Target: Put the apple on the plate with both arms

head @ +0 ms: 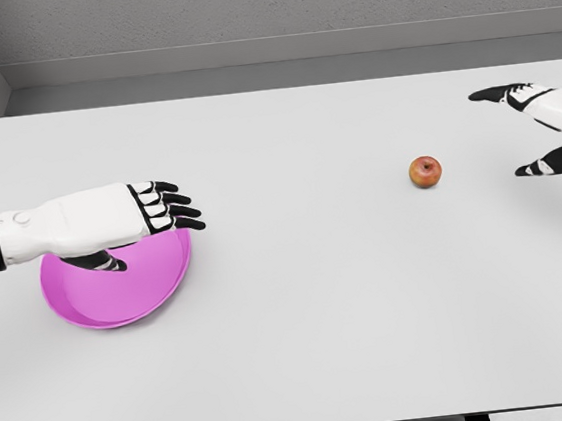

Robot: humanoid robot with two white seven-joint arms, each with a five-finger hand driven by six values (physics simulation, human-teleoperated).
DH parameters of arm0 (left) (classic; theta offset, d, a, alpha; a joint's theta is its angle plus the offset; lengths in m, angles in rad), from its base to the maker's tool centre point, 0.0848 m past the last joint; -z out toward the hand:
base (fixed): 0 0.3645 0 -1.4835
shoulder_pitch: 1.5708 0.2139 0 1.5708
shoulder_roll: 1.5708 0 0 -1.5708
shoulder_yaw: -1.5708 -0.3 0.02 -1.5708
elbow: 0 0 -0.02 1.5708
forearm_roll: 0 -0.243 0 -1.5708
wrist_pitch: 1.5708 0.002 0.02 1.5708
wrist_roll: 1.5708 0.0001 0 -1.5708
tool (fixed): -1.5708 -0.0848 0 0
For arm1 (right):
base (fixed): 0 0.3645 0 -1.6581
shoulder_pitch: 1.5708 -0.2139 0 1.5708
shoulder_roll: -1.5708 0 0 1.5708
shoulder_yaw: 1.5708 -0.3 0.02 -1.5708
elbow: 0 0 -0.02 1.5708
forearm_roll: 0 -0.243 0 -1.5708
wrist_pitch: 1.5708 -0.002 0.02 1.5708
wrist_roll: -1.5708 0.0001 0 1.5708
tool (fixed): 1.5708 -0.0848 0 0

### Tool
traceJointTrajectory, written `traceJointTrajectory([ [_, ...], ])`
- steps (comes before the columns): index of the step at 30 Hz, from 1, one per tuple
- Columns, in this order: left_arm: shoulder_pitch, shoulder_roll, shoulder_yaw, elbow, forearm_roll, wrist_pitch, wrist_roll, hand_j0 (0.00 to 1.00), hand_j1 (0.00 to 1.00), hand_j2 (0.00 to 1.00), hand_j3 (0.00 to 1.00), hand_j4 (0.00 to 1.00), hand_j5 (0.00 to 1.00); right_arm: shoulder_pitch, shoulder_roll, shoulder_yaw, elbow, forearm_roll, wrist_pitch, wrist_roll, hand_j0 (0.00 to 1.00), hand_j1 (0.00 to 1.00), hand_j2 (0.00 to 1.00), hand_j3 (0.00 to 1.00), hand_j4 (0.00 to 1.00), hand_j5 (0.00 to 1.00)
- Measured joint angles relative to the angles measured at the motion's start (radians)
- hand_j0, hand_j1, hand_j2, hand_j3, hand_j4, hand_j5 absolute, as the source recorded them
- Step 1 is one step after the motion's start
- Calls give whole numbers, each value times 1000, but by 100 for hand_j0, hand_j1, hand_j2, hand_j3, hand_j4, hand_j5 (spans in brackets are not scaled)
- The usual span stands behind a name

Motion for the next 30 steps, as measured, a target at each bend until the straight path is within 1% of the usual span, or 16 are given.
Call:
traceJointTrajectory([
  [8,-1,-3,-3,0,0,0,-1,100,100,100,100,100,100,-40,6,132,-1,-2,0,0,100,100,100,100,100,100],
  [12,-3,-10,-5,0,-1,0,-2,100,100,100,100,100,100,-49,32,179,1,-3,-1,0,100,100,100,100,100,100],
  [17,-3,-13,-6,1,-2,0,-3,100,100,100,100,100,100,-78,65,217,9,-3,0,0,100,100,100,100,100,100],
  [23,-5,-19,-6,1,-2,0,-3,100,100,100,100,100,100,-100,95,233,54,0,0,0,100,100,100,100,100,100],
  [27,-5,-20,-6,1,-3,0,-3,100,100,100,100,100,100,-129,111,235,107,1,0,0,100,100,100,100,100,100],
  [30,-5,-20,-6,1,-3,0,-3,100,100,100,100,100,100,-130,125,236,146,4,0,0,100,100,100,100,100,100],
])
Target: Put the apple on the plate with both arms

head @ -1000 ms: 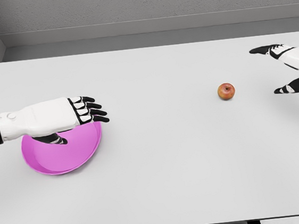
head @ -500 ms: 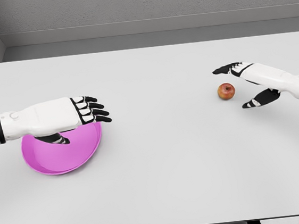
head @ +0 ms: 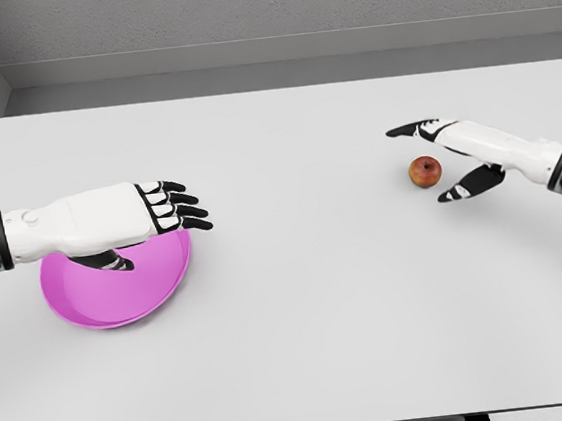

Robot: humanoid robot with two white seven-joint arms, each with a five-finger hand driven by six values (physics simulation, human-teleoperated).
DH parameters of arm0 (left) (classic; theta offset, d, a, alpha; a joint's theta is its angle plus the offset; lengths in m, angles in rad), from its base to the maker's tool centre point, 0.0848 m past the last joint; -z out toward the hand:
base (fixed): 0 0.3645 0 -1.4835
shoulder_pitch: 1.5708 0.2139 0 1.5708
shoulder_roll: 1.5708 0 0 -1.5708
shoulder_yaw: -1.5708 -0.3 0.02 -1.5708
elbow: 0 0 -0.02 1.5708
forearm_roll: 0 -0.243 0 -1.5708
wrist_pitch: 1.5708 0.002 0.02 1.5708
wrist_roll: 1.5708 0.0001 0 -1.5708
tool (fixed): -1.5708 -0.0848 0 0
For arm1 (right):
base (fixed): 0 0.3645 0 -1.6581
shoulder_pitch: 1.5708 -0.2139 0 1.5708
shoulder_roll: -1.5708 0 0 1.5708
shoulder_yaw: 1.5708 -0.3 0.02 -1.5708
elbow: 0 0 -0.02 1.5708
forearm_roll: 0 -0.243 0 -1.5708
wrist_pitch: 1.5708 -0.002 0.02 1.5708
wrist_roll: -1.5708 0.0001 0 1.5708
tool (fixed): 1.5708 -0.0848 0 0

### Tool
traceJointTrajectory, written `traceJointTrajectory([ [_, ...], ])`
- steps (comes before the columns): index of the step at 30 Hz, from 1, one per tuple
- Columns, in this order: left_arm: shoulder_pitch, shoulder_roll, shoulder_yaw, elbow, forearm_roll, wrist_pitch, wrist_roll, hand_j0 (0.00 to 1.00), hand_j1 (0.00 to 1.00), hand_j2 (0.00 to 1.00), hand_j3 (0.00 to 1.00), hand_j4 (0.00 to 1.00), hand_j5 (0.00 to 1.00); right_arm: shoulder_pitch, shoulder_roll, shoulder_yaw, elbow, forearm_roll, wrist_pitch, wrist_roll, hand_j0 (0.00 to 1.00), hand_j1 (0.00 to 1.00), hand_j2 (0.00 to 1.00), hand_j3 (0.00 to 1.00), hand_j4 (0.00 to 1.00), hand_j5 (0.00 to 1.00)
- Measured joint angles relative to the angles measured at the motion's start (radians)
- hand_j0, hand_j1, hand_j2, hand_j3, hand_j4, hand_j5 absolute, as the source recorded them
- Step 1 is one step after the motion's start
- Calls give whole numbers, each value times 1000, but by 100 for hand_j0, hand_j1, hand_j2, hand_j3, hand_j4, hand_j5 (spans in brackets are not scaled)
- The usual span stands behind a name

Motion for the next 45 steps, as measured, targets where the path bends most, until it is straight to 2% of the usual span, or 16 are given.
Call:
traceJointTrajectory([
  [18,0,0,-1,0,0,0,0,100,100,100,100,100,100,-38,28,35,101,13,0,0,100,100,100,100,100,100],
  [38,-2,-1,-2,-1,0,0,0,100,100,100,100,100,100,-52,33,35,151,18,0,0,100,100,100,100,100,100],
  [45,0,-1,-2,-1,0,0,0,100,100,100,100,100,100,-58,37,35,165,29,0,0,94,94,94,94,94,94],
])
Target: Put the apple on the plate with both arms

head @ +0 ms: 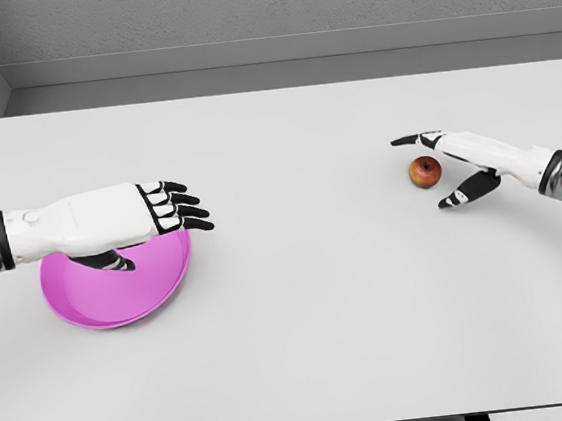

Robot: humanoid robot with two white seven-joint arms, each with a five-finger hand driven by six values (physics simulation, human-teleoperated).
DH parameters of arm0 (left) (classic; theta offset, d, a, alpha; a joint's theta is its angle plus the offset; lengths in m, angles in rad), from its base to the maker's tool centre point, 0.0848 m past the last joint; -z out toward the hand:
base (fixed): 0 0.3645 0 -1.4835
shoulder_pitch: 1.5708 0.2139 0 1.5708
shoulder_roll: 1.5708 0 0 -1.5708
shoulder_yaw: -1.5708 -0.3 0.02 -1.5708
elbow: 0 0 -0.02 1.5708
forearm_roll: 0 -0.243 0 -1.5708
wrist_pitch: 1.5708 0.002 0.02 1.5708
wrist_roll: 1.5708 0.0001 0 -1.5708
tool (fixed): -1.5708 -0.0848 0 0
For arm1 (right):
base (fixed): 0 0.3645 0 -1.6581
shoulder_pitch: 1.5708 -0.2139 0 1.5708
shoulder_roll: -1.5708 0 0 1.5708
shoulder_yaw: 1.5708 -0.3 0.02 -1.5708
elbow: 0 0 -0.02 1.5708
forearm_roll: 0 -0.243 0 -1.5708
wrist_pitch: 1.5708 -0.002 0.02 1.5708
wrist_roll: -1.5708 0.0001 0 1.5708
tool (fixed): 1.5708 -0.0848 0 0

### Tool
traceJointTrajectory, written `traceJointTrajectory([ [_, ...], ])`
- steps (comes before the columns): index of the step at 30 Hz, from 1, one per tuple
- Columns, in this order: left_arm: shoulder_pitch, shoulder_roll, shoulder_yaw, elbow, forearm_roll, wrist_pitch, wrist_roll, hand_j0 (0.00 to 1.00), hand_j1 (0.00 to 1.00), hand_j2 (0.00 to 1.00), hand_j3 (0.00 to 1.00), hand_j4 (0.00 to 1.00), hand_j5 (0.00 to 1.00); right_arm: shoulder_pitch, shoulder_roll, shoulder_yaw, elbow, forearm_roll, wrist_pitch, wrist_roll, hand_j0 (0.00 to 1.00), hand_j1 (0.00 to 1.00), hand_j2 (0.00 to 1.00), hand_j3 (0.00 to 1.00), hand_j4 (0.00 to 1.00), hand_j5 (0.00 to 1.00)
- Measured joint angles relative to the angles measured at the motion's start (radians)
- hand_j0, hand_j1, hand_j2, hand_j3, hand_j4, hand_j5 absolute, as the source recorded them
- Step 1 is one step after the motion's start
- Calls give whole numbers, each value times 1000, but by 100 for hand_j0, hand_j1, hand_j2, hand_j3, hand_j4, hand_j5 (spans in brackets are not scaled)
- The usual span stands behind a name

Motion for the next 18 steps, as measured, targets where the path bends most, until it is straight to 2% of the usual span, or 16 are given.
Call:
traceJointTrajectory([
  [18,-2,0,0,0,0,0,0,100,100,100,100,100,100,-8,5,-1,30,5,0,0,88,88,88,88,88,88],
])
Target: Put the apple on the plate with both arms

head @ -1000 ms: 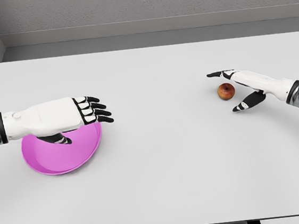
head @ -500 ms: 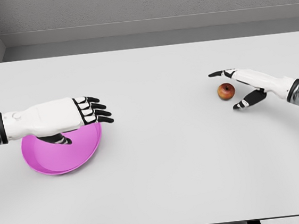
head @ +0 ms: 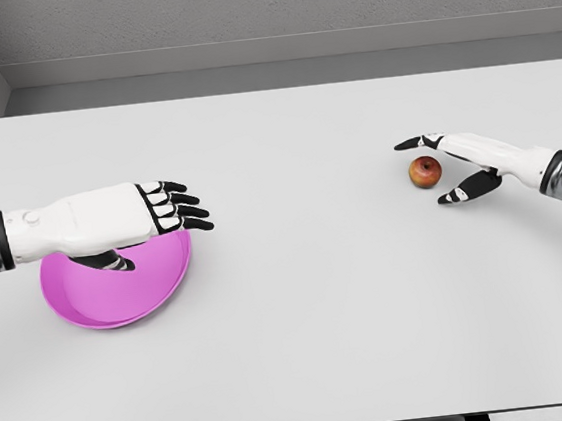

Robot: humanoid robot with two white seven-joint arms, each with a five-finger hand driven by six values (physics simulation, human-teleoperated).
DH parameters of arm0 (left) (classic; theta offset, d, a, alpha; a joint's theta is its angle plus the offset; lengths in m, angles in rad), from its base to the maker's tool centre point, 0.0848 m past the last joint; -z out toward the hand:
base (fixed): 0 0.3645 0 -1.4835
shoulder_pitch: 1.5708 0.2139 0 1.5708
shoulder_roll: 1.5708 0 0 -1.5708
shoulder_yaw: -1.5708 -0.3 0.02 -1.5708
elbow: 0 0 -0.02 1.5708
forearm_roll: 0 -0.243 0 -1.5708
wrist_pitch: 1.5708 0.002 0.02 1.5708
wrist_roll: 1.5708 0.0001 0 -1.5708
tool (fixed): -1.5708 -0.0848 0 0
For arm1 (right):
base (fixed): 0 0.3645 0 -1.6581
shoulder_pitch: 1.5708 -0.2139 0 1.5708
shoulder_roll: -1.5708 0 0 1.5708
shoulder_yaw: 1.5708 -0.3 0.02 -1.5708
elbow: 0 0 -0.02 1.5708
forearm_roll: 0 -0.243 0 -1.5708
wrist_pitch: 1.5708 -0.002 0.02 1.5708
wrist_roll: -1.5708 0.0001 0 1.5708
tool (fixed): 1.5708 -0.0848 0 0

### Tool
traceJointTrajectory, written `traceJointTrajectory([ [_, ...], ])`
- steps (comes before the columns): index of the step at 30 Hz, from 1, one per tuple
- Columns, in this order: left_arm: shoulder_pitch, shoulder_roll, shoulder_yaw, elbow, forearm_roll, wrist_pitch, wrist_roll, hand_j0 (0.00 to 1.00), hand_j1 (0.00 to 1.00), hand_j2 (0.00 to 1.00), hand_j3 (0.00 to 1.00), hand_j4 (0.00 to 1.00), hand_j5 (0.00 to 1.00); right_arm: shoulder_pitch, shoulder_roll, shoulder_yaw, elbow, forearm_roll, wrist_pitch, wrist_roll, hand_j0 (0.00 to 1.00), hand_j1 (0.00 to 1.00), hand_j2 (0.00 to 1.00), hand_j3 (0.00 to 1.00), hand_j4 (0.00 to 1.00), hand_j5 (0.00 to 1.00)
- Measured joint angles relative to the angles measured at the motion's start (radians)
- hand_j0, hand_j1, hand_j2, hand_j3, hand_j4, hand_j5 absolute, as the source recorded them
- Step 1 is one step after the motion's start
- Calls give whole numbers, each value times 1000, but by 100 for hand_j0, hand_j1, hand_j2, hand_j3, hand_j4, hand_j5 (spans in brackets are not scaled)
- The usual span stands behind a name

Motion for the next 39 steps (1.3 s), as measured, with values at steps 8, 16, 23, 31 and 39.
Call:
traceJointTrajectory([
  [8,0,0,0,0,0,0,0,100,100,100,100,100,100,-8,6,0,8,17,0,0,83,83,83,83,83,83],
  [16,0,0,0,0,0,0,0,100,100,100,100,100,100,-18,13,1,36,27,0,0,81,81,81,81,81,81],
  [23,0,0,0,0,0,0,0,100,100,100,100,100,100,-21,13,1,43,28,0,0,77,77,77,77,77,77],
  [31,0,0,0,-1,0,0,0,100,100,100,100,100,100,-23,14,1,50,28,0,0,71,71,71,71,71,71],
  [39,0,0,0,-1,0,0,0,100,100,100,100,100,100,-23,17,2,51,27,1,0,65,65,65,65,65,65],
])
